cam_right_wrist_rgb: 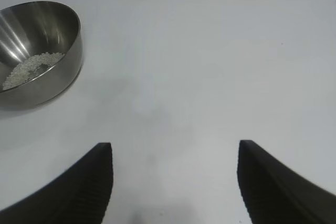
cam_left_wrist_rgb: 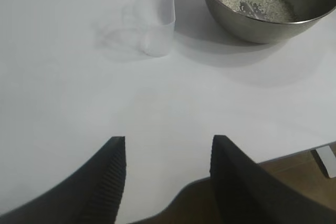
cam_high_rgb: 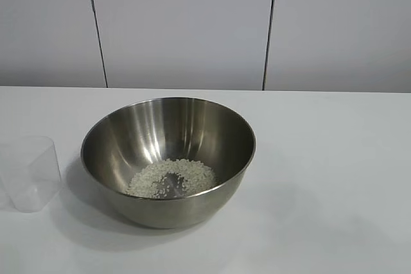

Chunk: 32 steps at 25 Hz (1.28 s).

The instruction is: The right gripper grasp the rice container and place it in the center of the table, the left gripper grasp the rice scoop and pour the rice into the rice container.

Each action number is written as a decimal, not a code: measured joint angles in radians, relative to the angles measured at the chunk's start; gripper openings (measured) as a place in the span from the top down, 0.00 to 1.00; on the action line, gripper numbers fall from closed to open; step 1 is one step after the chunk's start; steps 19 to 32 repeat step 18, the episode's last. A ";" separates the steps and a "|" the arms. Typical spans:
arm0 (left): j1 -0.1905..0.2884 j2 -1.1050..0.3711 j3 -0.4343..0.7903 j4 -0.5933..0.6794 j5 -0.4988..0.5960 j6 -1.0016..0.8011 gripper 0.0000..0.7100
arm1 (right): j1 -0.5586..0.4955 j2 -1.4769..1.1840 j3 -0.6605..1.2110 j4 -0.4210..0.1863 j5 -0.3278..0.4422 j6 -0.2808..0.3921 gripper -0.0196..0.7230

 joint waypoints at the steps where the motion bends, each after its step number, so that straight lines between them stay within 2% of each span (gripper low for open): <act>1: 0.000 0.000 0.013 -0.002 -0.026 0.001 0.49 | 0.000 0.000 0.000 0.000 0.000 0.000 0.35; 8: 0.000 0.000 0.027 -0.008 -0.060 0.004 0.49 | 0.000 0.000 0.000 0.000 -0.001 0.000 0.35; 32: 0.000 0.000 0.027 -0.008 -0.065 0.004 0.49 | 0.000 0.000 0.000 0.000 0.000 0.000 0.35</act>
